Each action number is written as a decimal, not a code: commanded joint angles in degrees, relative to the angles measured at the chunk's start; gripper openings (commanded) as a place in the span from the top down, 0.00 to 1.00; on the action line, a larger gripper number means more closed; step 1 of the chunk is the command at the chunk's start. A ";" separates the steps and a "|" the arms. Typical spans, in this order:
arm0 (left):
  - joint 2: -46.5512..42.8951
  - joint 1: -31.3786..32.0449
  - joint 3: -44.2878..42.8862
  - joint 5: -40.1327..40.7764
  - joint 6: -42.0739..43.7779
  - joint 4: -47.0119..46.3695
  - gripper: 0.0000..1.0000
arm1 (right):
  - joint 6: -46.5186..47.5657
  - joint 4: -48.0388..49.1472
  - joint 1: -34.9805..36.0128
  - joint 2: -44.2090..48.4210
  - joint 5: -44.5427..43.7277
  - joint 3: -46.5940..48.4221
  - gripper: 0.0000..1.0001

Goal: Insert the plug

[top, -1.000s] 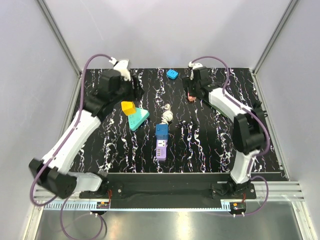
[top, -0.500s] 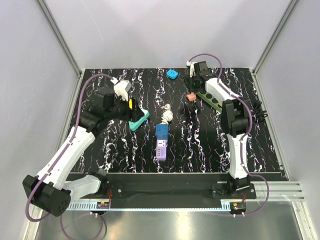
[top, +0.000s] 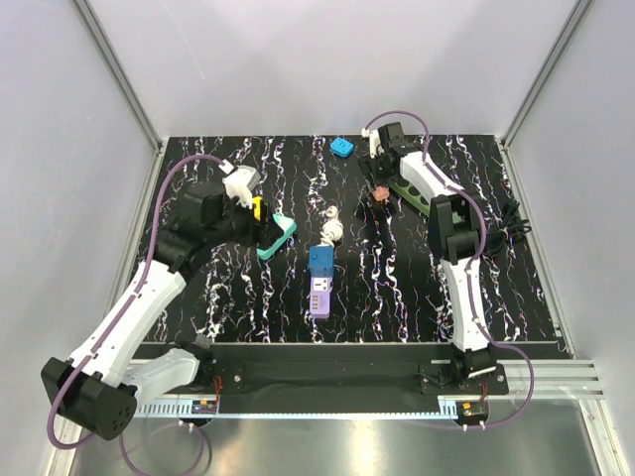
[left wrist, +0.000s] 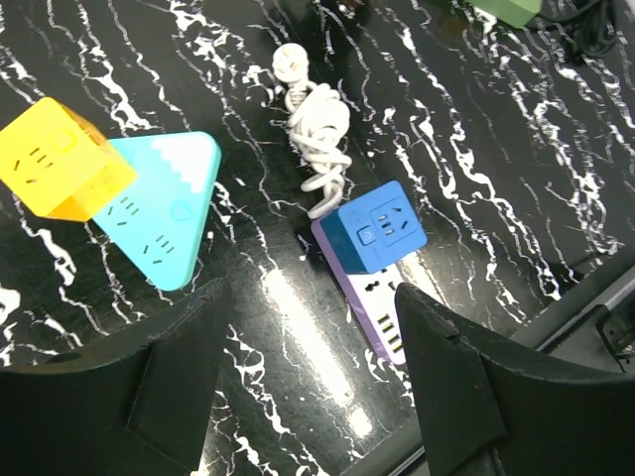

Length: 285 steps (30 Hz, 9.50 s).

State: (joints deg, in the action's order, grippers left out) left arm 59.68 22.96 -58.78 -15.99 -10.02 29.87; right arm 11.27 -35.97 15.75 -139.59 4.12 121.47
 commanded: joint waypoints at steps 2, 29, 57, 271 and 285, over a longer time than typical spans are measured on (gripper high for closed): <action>-1.32 -0.20 0.25 3.68 1.14 -2.97 0.28 | 2.09 -3.58 0.42 -1.82 -0.16 4.64 0.30; -7.56 4.54 2.35 13.35 -7.90 -13.24 0.32 | -75.83 49.90 9.02 40.26 15.67 -39.27 1.00; -4.57 29.60 7.10 45.26 5.01 -38.99 0.38 | -97.31 66.11 26.35 55.92 -2.45 -58.10 1.00; 43.41 -11.27 -18.82 4.56 -17.75 15.13 1.00 | -46.16 40.80 13.17 88.88 8.36 -81.13 0.00; 43.42 -10.74 -18.65 3.25 -17.84 15.22 1.00 | -45.90 40.80 13.17 88.88 7.92 -81.13 0.00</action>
State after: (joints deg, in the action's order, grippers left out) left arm 102.50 11.73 -76.51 -10.90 -27.51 46.54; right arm -35.79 3.55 29.17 -51.75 13.61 40.14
